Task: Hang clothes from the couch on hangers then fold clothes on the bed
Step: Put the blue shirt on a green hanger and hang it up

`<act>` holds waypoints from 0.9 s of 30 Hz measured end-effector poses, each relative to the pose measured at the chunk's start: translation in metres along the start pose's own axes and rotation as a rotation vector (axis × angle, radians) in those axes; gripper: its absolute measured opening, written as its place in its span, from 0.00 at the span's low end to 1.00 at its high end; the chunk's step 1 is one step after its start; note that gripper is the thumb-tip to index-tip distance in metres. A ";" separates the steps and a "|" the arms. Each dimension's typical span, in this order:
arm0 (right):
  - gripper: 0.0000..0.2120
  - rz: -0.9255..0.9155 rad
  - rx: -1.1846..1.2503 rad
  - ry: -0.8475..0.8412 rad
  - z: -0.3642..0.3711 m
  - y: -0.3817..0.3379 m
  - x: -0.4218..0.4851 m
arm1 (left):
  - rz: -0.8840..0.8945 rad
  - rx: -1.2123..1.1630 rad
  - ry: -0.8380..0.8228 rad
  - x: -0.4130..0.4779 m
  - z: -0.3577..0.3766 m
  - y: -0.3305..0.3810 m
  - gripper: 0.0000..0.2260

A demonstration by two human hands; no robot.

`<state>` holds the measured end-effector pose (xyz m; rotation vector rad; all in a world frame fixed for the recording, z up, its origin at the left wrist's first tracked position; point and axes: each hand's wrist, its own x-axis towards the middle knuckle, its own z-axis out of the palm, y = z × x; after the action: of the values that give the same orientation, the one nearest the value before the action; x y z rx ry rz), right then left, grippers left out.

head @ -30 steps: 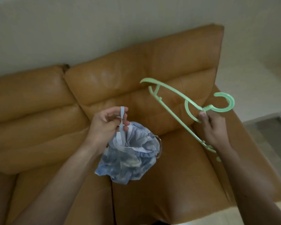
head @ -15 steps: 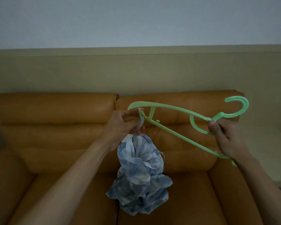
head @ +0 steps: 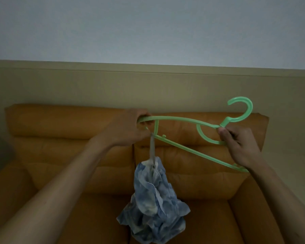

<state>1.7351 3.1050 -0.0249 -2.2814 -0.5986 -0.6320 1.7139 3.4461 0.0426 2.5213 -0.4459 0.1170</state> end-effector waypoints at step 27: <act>0.12 0.752 0.209 -0.587 0.242 -0.048 -0.108 | 0.379 0.322 0.122 0.011 -0.029 0.014 0.23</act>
<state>1.6893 3.2840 -0.2208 -2.2434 -0.0193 0.4520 1.7201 3.4480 0.0760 2.6873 -0.9131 0.5209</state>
